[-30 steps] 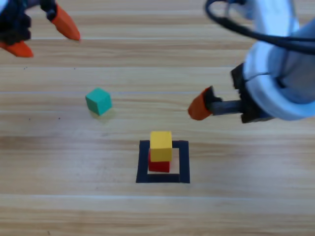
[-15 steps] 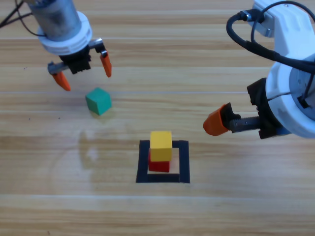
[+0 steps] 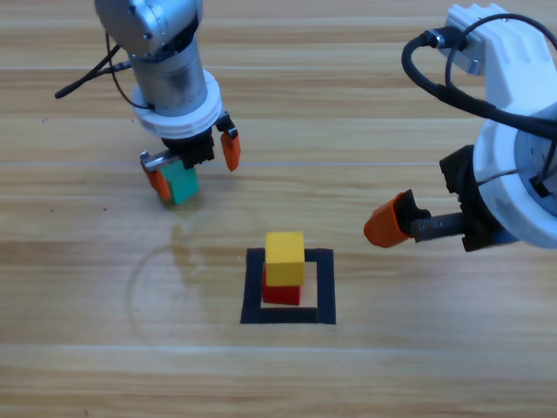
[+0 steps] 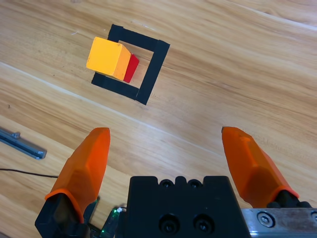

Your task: Stack the blocks in the rectangular block: red at the bottom, yellow in the middle, green on top

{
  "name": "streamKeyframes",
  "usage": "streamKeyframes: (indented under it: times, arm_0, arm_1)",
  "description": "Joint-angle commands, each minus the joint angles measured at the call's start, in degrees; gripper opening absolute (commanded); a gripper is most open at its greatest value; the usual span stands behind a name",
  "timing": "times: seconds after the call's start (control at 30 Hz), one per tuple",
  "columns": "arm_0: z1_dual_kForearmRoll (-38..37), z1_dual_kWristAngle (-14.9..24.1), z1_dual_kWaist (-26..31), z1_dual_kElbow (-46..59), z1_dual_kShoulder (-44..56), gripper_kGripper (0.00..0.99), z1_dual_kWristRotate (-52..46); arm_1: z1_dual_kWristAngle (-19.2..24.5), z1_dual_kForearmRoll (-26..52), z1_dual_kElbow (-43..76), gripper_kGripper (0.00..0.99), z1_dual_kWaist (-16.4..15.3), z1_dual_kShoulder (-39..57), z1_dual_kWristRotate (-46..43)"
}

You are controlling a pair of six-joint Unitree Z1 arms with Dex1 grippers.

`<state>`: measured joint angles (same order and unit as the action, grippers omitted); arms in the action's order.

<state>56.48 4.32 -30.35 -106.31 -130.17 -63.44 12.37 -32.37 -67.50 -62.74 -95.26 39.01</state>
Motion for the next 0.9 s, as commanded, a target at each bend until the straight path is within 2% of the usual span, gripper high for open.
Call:
streamKeyframes:
  times: [0.03,0.67,0.9]
  arm_0:
    - [0.56,1.83,-1.03,-0.83,-2.28,0.950,-1.16]
    - [0.74,-0.45,6.27,-0.66,-2.46,0.950,-3.53]
    - [0.91,-0.63,7.06,0.13,-3.16,0.950,-4.24]
  arm_1:
    - [-0.24,1.61,1.49,0.990,1.48,-2.83,-0.34]
    - [-0.51,1.78,1.49,0.990,1.48,-3.36,-0.69]
    - [-0.60,1.87,1.49,0.990,1.48,-3.44,-0.69]
